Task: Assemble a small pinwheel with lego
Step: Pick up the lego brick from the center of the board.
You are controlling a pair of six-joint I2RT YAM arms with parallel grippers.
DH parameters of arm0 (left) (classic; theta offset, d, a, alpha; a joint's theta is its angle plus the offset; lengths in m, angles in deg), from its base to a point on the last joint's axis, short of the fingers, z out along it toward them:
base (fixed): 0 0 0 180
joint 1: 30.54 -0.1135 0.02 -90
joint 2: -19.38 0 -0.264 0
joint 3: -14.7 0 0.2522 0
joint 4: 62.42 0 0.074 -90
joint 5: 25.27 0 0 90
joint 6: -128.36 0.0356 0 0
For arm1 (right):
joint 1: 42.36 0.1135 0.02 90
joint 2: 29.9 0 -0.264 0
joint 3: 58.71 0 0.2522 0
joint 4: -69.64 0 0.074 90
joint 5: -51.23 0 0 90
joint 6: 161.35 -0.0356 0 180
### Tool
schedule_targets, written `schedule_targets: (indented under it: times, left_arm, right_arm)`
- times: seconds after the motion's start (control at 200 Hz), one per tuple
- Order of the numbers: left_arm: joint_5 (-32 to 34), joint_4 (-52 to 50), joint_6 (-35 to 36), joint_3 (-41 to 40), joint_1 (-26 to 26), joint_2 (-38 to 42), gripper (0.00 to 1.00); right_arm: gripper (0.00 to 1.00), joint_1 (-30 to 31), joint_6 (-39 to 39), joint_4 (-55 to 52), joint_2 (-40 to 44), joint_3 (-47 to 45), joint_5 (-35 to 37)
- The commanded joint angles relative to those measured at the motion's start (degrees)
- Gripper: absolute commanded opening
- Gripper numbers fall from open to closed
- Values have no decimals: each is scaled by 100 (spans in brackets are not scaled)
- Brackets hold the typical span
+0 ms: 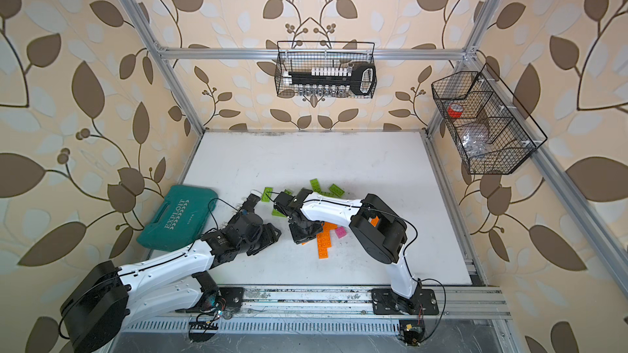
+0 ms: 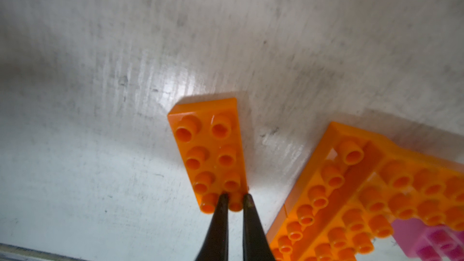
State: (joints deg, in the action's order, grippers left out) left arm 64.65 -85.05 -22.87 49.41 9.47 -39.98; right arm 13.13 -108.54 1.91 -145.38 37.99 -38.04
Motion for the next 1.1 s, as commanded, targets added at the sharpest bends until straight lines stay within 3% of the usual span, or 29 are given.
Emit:
schedule_targets:
  times: [0.0,0.17,0.37,0.575,0.705,1.095]
  left_arm:
    - [-17,-76,168,32,-85,108,65]
    - [-53,-99,392,158,-213,83,67]
    - [-98,-155,1172,759,-287,-354,69]
    - [469,-549,2080,1459,375,-824,72]
    - [741,-585,2147,1627,720,-1070,72]
    - [711,-454,2014,1559,763,-1140,72]
  right_arm:
    - [7,40,45,-231,-177,156,119]
    - [6,18,-121,-280,5,286,171]
    - [6,-222,-664,-211,453,107,451]
    - [6,-547,-981,-78,608,-172,343]
    - [6,-575,-1001,-62,570,-173,319]
    - [5,-649,-1036,-99,441,-322,352]
